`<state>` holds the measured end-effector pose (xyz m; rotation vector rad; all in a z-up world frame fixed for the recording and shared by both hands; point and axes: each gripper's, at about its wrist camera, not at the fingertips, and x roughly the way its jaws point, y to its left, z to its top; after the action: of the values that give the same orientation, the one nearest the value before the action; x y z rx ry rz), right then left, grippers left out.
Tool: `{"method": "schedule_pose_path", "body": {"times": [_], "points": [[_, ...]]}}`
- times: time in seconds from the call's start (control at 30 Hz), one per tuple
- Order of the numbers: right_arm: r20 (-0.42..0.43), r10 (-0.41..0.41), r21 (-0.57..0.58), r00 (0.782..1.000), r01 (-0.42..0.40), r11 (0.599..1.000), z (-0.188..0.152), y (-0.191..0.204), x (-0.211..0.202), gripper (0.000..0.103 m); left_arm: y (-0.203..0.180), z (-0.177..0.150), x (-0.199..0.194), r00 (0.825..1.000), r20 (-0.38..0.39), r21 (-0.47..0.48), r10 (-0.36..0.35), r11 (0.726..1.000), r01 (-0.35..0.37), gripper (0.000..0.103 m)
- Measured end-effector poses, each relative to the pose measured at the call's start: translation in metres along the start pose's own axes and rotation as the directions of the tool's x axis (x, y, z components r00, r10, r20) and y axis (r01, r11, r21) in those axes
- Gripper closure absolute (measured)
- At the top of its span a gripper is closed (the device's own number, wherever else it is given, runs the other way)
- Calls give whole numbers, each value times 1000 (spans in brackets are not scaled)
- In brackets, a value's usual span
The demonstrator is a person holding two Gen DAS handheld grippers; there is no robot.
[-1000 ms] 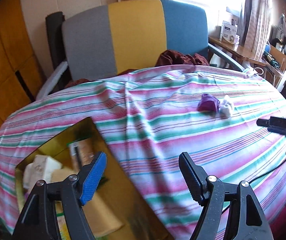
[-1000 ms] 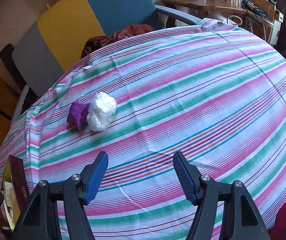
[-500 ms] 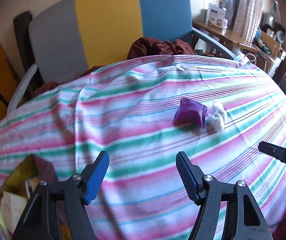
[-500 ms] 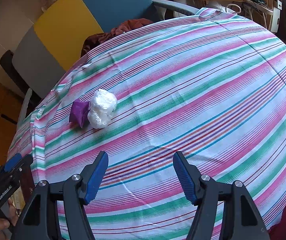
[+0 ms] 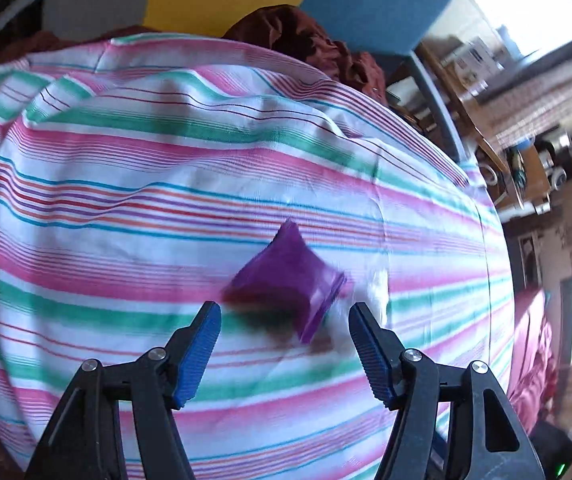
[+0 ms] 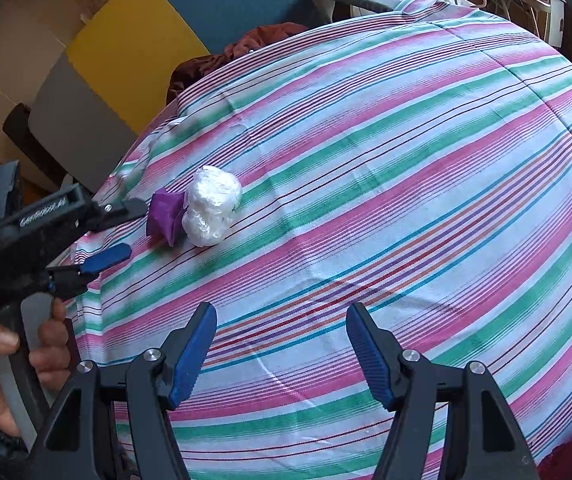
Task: Organize objects
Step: 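Grasp the purple pouch with the left tool while the right tool grasps the white bundle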
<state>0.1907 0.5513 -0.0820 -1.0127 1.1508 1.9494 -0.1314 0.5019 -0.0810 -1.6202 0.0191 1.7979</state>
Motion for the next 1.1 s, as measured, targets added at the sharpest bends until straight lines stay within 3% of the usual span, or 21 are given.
{"method": "schedule_pose_path", "body": {"times": [0.13,0.27,0.37,0.5,0.63,0.8,1.1], "points": [[-6,17,8,1000,-17,1000,1,-1,-1,35,-6,13,25,999,-38,-93,-6,996,2,35],[-11,28,15,1000,-27,1000,1,-2,0,35,-20,22,36,999,-8,-53,51,997,-52,35],[-15,33,19,999,-32,999,1,-4,0,35,-28,21,41,998,-5,25,68,997,-68,58],[-12,33,18,999,-33,999,3,-4,0,35,-34,1,38,993,42,181,114,976,-119,64],[-9,28,22,1000,-28,999,3,-5,0,35,-26,-23,26,987,78,276,142,948,-158,67],[2,31,3,1000,-31,1000,3,-2,-1,35,4,-63,1,984,94,319,154,931,-177,67],[-24,19,-120,1000,-21,993,2,29,7,35,44,-128,-33,982,111,312,154,932,-181,67]]}}
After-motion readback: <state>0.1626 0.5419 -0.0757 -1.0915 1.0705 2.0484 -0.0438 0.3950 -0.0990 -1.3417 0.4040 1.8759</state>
